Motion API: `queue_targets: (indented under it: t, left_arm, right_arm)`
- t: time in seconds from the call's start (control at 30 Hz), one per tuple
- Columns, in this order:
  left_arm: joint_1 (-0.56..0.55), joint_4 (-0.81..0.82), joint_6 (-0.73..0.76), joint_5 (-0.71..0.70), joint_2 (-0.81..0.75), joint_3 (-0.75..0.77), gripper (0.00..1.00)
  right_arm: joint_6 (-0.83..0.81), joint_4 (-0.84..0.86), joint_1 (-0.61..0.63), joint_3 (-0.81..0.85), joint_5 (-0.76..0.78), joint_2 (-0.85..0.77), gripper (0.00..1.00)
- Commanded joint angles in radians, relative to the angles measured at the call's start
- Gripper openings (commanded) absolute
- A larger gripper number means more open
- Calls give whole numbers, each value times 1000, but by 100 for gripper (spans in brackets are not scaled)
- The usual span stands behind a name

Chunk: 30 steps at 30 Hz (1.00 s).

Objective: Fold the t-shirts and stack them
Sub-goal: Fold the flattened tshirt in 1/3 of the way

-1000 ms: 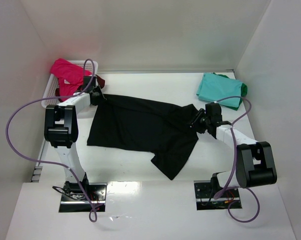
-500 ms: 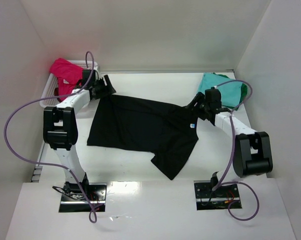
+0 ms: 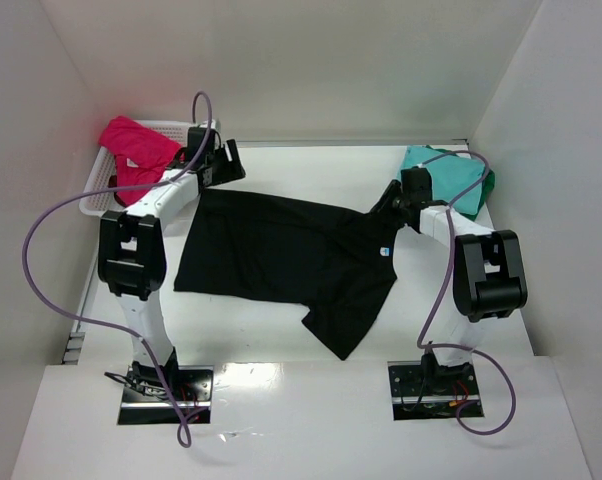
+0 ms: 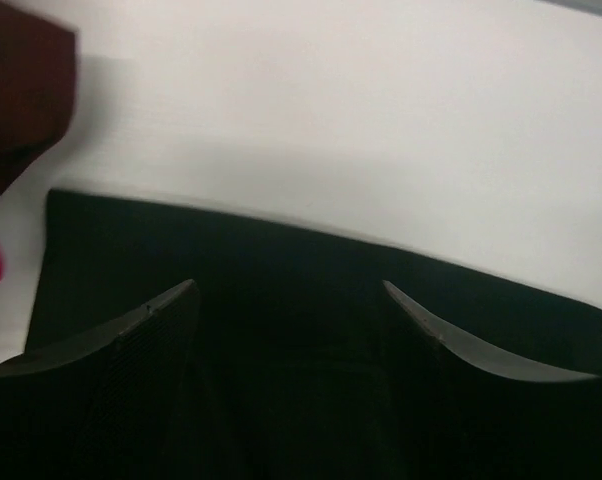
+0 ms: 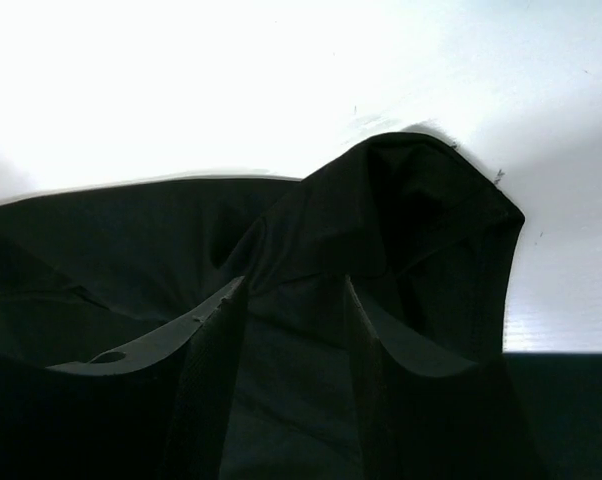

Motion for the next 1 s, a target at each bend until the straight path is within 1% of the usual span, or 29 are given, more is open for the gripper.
queue_targets:
  t: [0.0, 0.03, 0.07, 0.1, 0.13, 0.17, 0.23, 0.3, 0.33, 0.4, 0.43, 0.53, 0.7, 0.8, 0.87, 0.97]
  left_arm:
    - [16, 63, -16, -35, -57, -32, 73]
    - [16, 63, -15, 7, -45, -21, 69]
    - [16, 56, -15, 21, -23, -20, 66]
    - [11, 45, -15, 30, -7, -15, 58]
    - [7, 41, -15, 39, 7, -11, 55]
    - [7, 35, -30, 43, 23, -11, 48]
    - [7, 31, -47, 43, 39, -25, 31]
    - [7, 31, -52, 43, 55, -34, 14]
    - [7, 31, -52, 43, 69, -42, 11]
    - [7, 31, -52, 43, 95, -42, 9]
    - [7, 31, -52, 43, 96, -42, 6]
    - [7, 22, -52, 43, 137, -32, 3]
    - [7, 11, -52, 43, 181, -23, 3]
    - [7, 11, -52, 34, 209, -14, 3]
    - [7, 6, -52, 25, 218, -3, 3]
    - [16, -12, -52, 14, 223, -3, 2]
  right_arm:
    - [-22, 51, 8, 37, -17, 56, 44]
    - [-22, 60, 8, 37, -17, 56, 40]
    - [-22, 60, 8, 45, -17, 67, 39]
    - [-28, 60, 8, 48, -17, 83, 35]
    - [-32, 60, 8, 54, -17, 90, 33]
    - [-32, 60, 8, 67, -17, 100, 28]
    - [-32, 50, 8, 80, -17, 122, 19]
    - [-32, 41, 8, 86, -17, 140, 14]
    - [-35, 41, 8, 86, -17, 150, 12]
    - [-41, 40, 8, 96, -6, 159, 9]
    - [-41, 28, 8, 105, 7, 179, 8]
    - [-41, -2, 8, 134, 29, 205, 5]
    - [-41, -13, 8, 191, 62, 252, 2]
    - [-41, -31, 8, 264, 43, 319, 2]
    - [-47, -59, 8, 345, 41, 376, 1]
    - [-56, -78, 8, 396, 41, 424, 1]
